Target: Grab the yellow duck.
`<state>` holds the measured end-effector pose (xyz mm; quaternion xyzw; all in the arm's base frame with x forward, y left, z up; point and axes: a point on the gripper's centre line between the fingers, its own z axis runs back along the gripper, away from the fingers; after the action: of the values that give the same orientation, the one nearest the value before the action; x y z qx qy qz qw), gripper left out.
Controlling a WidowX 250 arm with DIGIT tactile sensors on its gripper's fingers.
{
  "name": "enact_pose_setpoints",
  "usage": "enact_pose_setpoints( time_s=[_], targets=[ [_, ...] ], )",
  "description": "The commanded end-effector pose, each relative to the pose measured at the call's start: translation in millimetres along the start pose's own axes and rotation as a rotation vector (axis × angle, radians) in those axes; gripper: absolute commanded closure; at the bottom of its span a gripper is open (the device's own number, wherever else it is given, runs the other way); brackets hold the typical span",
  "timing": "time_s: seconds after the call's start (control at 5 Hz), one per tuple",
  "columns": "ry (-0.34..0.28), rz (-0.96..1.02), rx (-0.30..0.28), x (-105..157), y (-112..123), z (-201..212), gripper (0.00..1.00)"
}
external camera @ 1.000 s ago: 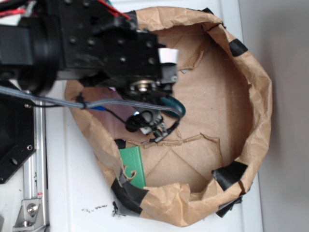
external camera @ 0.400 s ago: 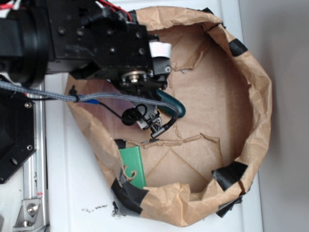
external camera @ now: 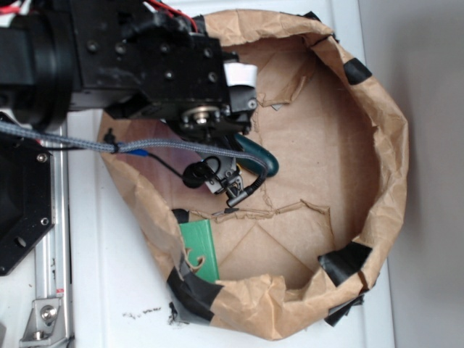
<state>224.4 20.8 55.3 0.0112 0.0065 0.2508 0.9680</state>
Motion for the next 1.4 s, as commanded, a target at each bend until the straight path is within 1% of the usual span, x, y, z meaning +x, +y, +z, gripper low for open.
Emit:
enact_pose_setpoints(
  time_s=[0.0,0.2,0.4,0.6,0.8,1.0,1.2],
  targets=[
    [-0.073,0.019,-0.011,3,-1,8,0.00],
    [-0.101,0.018,-0.017,0,-9,12,0.00],
    [-0.132,0.027,-0.042,1,-8,13,0.00],
    [-0.155,0.036,-0.040,3,-8,12,0.00],
    [-0.146,0.048,-0.019,6,-2,5,0.00],
    [-0.124,0.049,-0.002,9,5,-5,0.00],
    [-0.108,0.041,0.013,8,4,-13,0.00]
  ],
)
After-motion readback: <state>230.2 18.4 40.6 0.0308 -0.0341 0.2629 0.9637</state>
